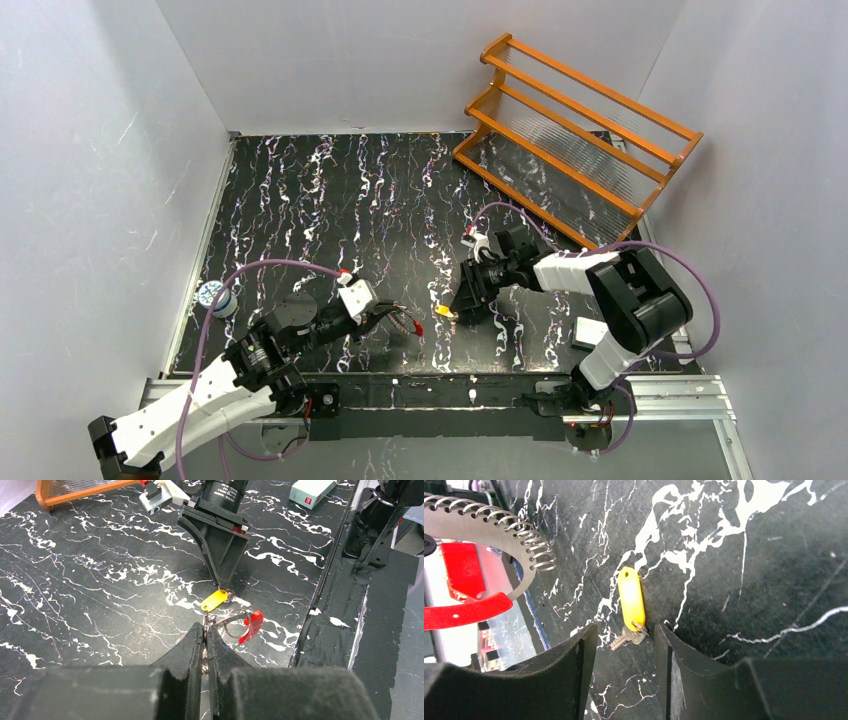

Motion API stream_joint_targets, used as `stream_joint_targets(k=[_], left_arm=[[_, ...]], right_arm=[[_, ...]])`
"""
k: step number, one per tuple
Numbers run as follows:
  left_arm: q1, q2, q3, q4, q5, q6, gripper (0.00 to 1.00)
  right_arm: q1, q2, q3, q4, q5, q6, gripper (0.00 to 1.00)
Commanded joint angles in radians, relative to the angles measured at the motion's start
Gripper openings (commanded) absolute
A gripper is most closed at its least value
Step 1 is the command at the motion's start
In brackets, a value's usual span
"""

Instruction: Put the keys on the keyring

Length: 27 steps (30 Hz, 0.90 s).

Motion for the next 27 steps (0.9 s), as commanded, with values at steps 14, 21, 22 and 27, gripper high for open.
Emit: stream_joint_targets(k=[14, 21, 22, 27], left_arm=[[-0.003, 0.013, -0.001, 0.09, 0.026, -0.001, 0.0], [-0.003, 0.026, 0.004, 0.096, 0.033, 0.001, 0.0], [-0.003, 0.025, 0.004, 0.096, 0.033, 0.0, 0.0], [-0.003, 0.021, 0.0, 0.096, 0.029, -0.004, 0.0]], right_arm=[[-0.001, 0.062, -0.026, 0.038, -0.105, 0.037, 0.31], [0.0, 0.042, -0.023, -0.004, -0.043, 0.019, 0.45], [0.0, 0.038, -0.02, -0.015, -0.033, 0.012, 0.45], [0.001, -0.017, -0.011, -0.076, 0.009, -0.01, 0.46]])
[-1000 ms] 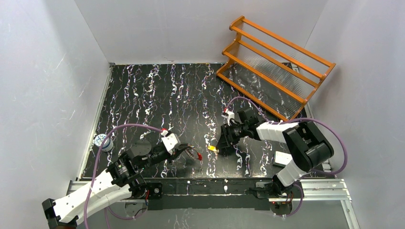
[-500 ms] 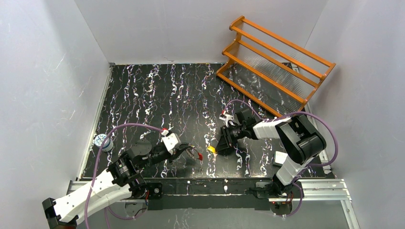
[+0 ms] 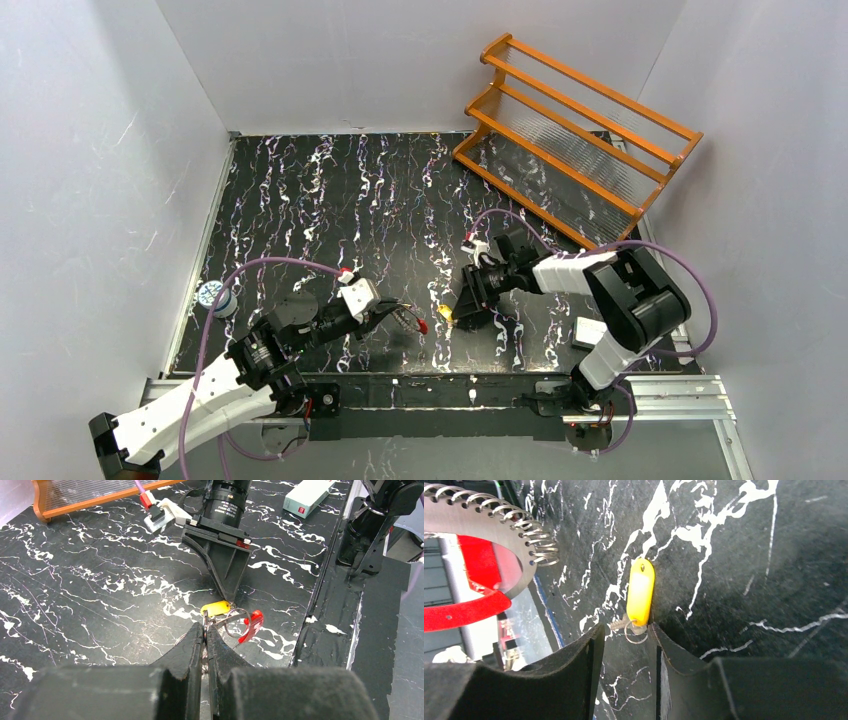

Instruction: Put the keys on the keyring

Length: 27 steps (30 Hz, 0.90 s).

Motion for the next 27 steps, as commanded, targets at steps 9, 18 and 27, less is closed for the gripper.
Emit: stream_joint_targets(k=[9, 18, 27], left_arm=[[-0.003, -0.004, -0.008, 0.05, 0.007, -0.014, 0.0], [-0.003, -0.003, -0.012, 0.059, 0.011, -0.014, 0.0], [-0.003, 0.002, -0.016, 0.071, 0.015, -0.017, 0.0]], right_arm=[[0.013, -0.166, 0.038, -0.22, 0.288, 0.009, 0.46], [0.025, -0.206, 0.034, -0.32, 0.313, 0.011, 0.47], [0.097, -0.3, 0.032, -0.206, 0.412, -0.101, 0.47]])
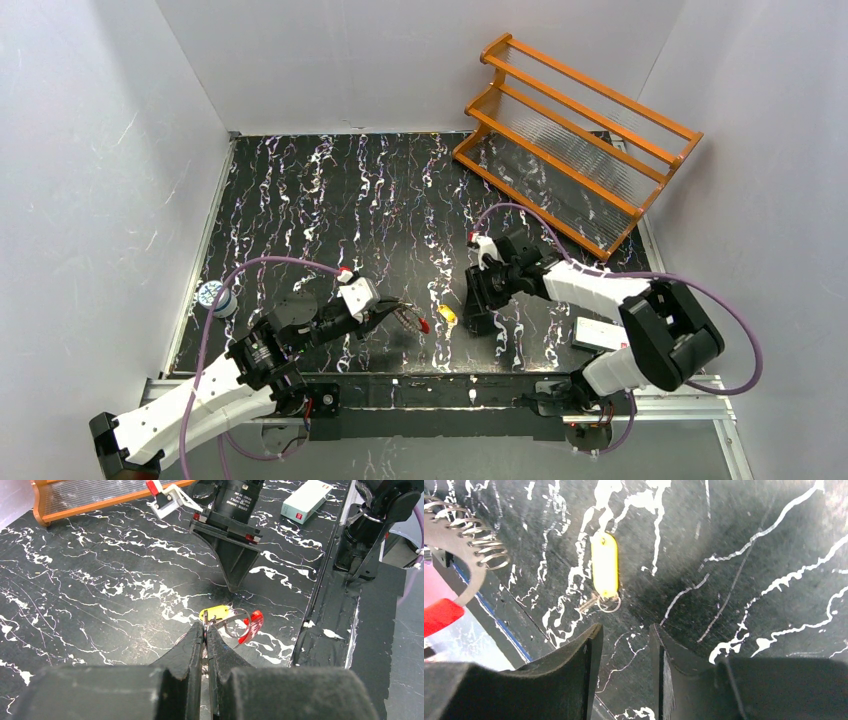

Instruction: Put the keys on the keyring

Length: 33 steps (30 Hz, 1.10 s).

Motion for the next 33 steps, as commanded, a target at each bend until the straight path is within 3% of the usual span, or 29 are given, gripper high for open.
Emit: stream_joint_targets(k=[1, 7, 13, 24, 33], left_arm=[[-0.004, -0.001, -0.013, 0.045, 0.01, -0.005, 0.0], [-0.004, -0.008, -0.014, 0.045, 0.004, -0.006, 0.0], [-0.003, -0.005, -0.016, 0.047, 0.007, 0.003, 0.0], [-0.003, -0.002, -0.016, 0.051, 0.005, 0.018, 0.0], [-0.004, -0.013, -0.021, 0.049, -0.003, 0.019, 0.0]], right_arm=[[0.034, -0.108, 0.002, 0.12, 0.031, -0.107, 0.47], [0.058, -0.22, -0.034, 0.193, 0.06, -0.334, 0.5], [0.131, -0.229, -0.099, 0.216, 0.091, -0.589, 0.49], [0.281, -0.192, -0.198, 0.319, 0.22, -0.745, 0.41], [0.352, -0.155, -0.212, 0.35, 0.326, -0.767, 0.4]])
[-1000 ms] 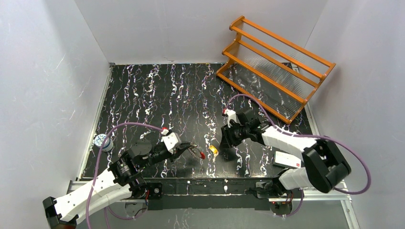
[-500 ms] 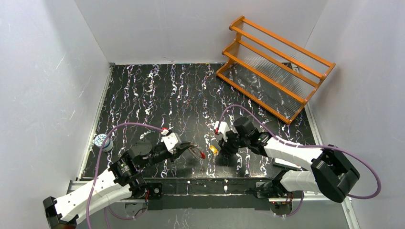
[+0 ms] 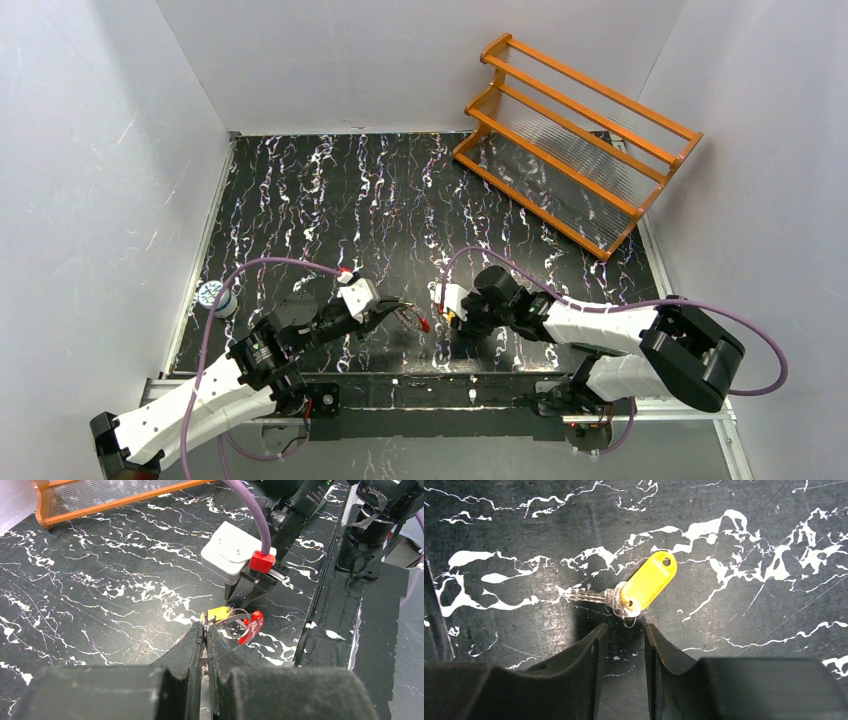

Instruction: Put the keys on the keyring

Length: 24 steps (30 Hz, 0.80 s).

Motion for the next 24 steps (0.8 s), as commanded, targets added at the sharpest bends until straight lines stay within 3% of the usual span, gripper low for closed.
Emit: stream_joint_targets(k=[1, 13, 15, 18, 24], left_arm=[[-0.003, -0.012, -0.009, 0.031, -0.003, 0.011, 0.0], [-0.003, -0.017, 0.001, 0.018, -0.006, 0.013, 0.0], [-0.003, -0.017, 0.002, 0.017, -0.005, 0.013, 0.0], [-0.003, -0.019, 0.005, 0.01, -0.007, 0.014, 0.0], [-0.003, -0.029, 0.005, -0.004, -0.013, 0.013, 0.0]], right_arm=[[0.019, 0.007, -0.013, 0.072, 0.057, -0.038, 0.4], [0.023, 0.044, -0.005, 0.097, 0.064, -0.067, 0.27], [0.024, 0.042, -0.005, 0.097, 0.059, -0.067, 0.2], [0.023, 0.035, -0.005, 0.094, 0.049, -0.064, 0.01], [0.023, -0.068, 0.007, 0.071, 0.074, -0.048, 0.01]])
